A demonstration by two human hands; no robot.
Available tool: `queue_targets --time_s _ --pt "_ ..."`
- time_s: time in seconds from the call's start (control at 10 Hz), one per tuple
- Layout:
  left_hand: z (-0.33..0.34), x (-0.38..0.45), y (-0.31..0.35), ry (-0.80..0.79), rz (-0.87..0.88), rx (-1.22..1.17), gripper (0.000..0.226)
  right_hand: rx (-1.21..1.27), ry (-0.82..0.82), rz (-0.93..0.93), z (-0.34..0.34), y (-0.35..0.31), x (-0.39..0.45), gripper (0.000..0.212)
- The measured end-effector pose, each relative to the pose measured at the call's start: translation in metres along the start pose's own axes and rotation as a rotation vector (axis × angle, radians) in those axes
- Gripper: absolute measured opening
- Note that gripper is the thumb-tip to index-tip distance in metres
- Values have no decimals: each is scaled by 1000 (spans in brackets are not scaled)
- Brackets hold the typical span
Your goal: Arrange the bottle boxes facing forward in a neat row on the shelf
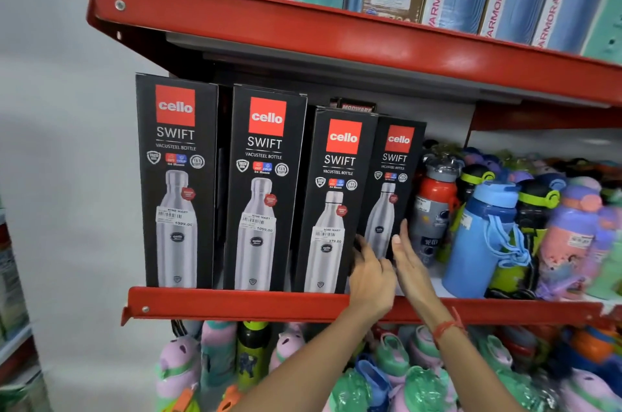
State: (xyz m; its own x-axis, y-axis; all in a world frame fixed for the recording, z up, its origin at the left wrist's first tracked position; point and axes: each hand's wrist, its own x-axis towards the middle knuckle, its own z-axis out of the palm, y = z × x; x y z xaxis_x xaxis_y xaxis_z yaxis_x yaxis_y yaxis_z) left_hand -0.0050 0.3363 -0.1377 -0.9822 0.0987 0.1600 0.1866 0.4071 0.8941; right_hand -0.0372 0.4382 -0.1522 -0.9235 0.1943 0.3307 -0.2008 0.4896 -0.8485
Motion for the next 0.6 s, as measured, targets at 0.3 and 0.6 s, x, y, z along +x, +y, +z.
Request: queue_targets --time_s 0.3,0.6 --pt "-12 -50 -18 -7 107 69 63 -57 41 -140 -11 2 -63 56" --pt "-36 -76 -5 -25 203 74 61 -190 277 -180 -10 -32 -86 54"
